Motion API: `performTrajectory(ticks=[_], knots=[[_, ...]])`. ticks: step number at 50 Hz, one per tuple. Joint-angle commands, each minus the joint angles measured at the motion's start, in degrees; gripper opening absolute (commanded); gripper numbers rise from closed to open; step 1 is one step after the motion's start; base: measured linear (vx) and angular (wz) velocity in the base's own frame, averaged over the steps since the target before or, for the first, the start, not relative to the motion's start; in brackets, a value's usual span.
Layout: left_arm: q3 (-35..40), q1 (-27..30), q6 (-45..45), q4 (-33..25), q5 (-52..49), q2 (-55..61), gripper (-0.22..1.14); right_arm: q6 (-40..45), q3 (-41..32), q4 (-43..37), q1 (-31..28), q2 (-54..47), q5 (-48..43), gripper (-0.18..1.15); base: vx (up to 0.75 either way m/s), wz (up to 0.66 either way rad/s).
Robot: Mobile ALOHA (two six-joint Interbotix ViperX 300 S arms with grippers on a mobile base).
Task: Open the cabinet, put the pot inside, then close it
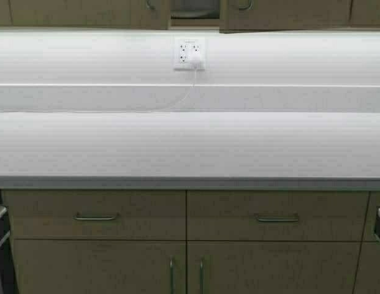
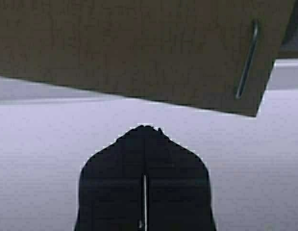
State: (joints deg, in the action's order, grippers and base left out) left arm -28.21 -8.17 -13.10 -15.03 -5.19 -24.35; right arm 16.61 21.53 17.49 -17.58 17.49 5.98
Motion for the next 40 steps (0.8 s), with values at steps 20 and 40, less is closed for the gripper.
performTrajectory(ticks=[20, 40], knots=[[19.5, -9.8, -0.4, 0.3, 0.7, 17.7, 0.04, -0.1, 8.2, -0.4, -1.0, 11.2, 0.4, 0.07, 0.05, 0.11], [8.7, -11.4, -0.3, 0.3, 1.3, 8.6, 0.03, 0.4, 10.1, -0.6, -2.2, 12.6, 1.2, 0.07, 0.11, 0.05]])
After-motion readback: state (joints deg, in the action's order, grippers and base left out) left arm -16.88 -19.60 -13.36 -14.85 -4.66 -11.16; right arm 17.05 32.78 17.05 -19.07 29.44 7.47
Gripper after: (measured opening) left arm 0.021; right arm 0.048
